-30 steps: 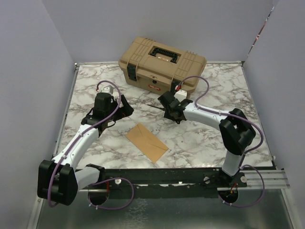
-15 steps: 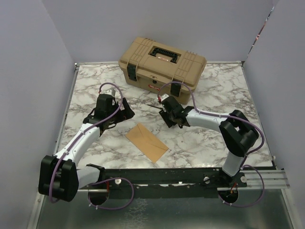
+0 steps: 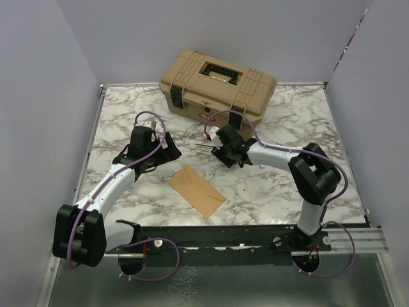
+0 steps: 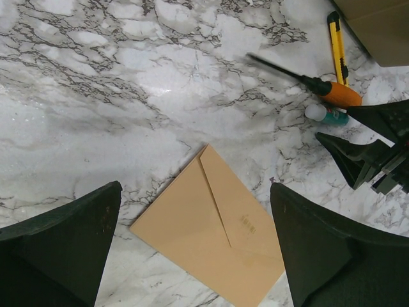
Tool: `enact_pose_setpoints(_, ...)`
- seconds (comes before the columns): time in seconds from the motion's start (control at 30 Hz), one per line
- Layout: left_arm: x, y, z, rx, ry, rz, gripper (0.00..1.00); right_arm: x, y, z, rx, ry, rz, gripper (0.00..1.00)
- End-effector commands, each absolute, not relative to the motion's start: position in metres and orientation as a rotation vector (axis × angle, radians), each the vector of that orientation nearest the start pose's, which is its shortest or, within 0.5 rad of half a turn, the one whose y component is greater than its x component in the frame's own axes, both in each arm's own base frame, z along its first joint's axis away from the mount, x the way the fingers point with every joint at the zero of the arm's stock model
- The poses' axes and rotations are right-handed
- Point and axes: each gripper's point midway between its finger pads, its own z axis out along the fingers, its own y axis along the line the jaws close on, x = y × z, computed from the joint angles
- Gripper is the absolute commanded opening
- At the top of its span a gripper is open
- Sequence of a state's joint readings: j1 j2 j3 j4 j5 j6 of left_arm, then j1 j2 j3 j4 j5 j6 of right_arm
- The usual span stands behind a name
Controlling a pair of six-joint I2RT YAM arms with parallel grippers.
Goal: Place the letter into the envelope and seal it
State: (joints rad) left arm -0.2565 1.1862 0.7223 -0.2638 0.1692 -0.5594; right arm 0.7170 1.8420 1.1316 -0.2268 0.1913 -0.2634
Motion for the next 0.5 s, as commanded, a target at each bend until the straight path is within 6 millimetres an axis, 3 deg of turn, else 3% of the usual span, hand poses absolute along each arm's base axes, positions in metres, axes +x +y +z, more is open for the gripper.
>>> enact_pose_setpoints(0.0,0.300,-0.135,0.110,-0.258,2.366,-0.626,0.99,0.347,0.257,0.021,-1.198,2.236,0.043,0.55)
enact_pose_setpoints(0.33,0.297,-0.134,0.105,-0.277,2.377,-0.620,0.99,0.306,0.244,0.009,-1.335,2.351,0.144,0.53)
enact_pose_setpoints(0.47,0.296,-0.134,0.102,-0.281,2.385,-0.617,0.99,0.299,0.239,0.004,-1.360,2.376,0.150,0.52)
